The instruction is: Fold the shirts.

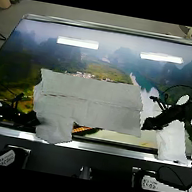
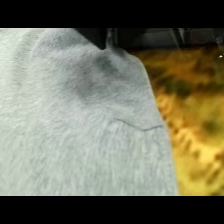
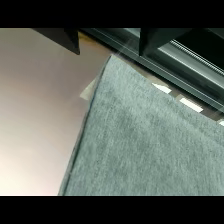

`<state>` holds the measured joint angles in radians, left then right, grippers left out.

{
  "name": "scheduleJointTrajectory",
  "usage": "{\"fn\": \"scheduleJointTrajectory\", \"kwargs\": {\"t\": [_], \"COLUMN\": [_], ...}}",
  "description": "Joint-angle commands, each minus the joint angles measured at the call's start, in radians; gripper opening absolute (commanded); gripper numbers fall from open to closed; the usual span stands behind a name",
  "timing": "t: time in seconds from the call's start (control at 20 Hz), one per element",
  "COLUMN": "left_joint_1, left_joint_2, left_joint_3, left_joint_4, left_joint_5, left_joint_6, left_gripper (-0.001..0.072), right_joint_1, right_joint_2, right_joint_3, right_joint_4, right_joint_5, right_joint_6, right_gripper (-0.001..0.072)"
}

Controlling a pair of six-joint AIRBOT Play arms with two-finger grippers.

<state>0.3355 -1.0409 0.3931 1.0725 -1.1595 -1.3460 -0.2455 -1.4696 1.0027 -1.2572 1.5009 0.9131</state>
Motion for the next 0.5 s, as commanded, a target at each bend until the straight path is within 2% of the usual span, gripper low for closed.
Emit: {"fn": "scheduleJointTrajectory", "kwargs": {"t": [0.0,0.1,0.45], "left_joint_1": [0.000,0.000,0.000], "left_joint_2": [-0.001,0.001,0.001], "left_joint_3": [-0.034,-0.027,0.010], "left_joint_4": [0.008,0.008,0.007], "left_joint_5": [0.053,0.061,0.045], "left_joint_6": [-0.007,-0.006,0.005], "left_gripper": [0.0023,0.0022,0.0021], "right_joint_1": [0.000,0.000,0.000], "right_joint_2": [0.005,0.010,0.010], "right_joint_3": [-0.020,-0.049,-0.158], "right_joint_4": [0.056,0.061,0.116], "right_joint_5": [0.014,-0.015,-0.141], "right_joint_6": [-0.028,-0.027,-0.008], "right_gripper": [0.0435,0.0491,0.0480]}}
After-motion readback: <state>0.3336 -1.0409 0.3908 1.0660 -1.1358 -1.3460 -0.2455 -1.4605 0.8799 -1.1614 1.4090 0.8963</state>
